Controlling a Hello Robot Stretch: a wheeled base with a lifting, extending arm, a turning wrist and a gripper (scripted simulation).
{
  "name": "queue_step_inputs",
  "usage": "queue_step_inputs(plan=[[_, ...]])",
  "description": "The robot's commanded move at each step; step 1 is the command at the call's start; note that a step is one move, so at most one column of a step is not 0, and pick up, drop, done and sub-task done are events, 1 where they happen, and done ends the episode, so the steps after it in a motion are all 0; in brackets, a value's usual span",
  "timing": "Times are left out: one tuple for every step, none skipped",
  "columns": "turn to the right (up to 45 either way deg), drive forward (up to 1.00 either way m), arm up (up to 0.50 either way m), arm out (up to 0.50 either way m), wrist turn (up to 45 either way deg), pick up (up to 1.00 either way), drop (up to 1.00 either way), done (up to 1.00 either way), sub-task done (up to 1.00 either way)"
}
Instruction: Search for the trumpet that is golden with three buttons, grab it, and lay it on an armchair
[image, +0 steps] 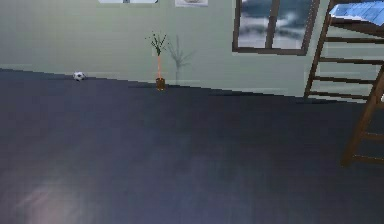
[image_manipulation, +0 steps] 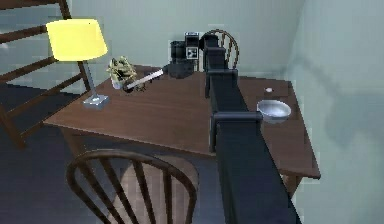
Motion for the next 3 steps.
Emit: queue_step_inputs(plan=[[0.0, 0.0, 0.0, 0.0, -45.0, 0.0, 0.0, 0.0, 0.0], [0.0, 0.0, 0.0, 0.0, -33.0, 0.0, 0.0, 0.0, 0.0], [0.0, 0.0, 0.0, -0.44, 0.0, 0.0, 0.0, 0.0, 0.0]])
